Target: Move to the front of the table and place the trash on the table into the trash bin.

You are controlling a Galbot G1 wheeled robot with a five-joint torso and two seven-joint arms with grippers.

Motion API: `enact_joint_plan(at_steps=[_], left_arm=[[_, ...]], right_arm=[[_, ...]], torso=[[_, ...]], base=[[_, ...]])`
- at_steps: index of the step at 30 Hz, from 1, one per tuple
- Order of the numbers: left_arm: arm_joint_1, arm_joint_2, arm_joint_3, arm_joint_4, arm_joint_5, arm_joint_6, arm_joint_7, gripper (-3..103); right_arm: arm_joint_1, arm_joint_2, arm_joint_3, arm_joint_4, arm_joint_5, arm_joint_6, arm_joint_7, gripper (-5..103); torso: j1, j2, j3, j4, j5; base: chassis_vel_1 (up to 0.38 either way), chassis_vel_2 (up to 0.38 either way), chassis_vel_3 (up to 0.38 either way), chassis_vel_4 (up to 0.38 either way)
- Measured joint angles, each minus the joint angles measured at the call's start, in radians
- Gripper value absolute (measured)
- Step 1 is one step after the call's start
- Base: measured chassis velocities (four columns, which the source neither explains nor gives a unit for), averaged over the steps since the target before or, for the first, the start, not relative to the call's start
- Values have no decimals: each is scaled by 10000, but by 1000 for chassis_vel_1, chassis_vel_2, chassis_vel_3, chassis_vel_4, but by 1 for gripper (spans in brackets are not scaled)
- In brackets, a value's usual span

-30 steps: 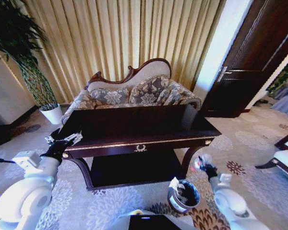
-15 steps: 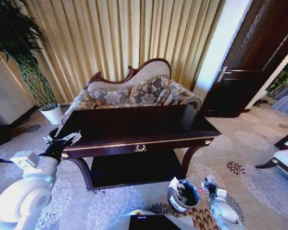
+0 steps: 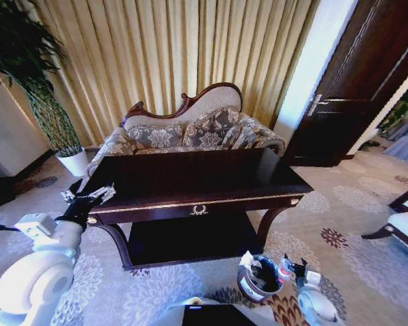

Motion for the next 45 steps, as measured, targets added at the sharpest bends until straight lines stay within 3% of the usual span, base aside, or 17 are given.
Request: enact_joint_plan(at_steps=[4, 6, 25, 30, 34, 45], left_arm=[[2, -5, -21, 0, 2, -8, -3, 100], [7, -11, -27, 0, 4, -20, -3, 100], [-54, -36, 6, 0, 26, -62, -4, 100], [-28, -76, 2, 0, 26, -66, -2, 100], [-7, -121, 28, 0, 17, -70, 5, 100], [101, -224, 102, 1, -21, -29, 21, 100]], right_arm=[[-20, 13, 6, 44, -5, -4, 5, 97], [-39, 23, 11, 64, -12, -6, 8, 99], [-281, 79, 99, 447, -27, -28, 19, 100], [-893, 42, 320, 2202, 958, -267, -3, 100], [-1671, -93, 873, 5017, 1489, -538, -308, 100], [-2231, -399, 948, 10588, 1119, -2055, -173, 100]], torso=[[0, 0, 0, 0, 0], [0, 0, 0, 0, 0], [0, 0, 0, 0, 2], [0, 0, 0, 1, 2], [0, 1, 0, 0, -6], [0, 1, -1, 1, -3]], base=[[0, 0, 0, 0], [0, 0, 0, 0], [0, 0, 0, 0], [0, 0, 0, 0], [0, 0, 0, 0], [0, 0, 0, 0]])
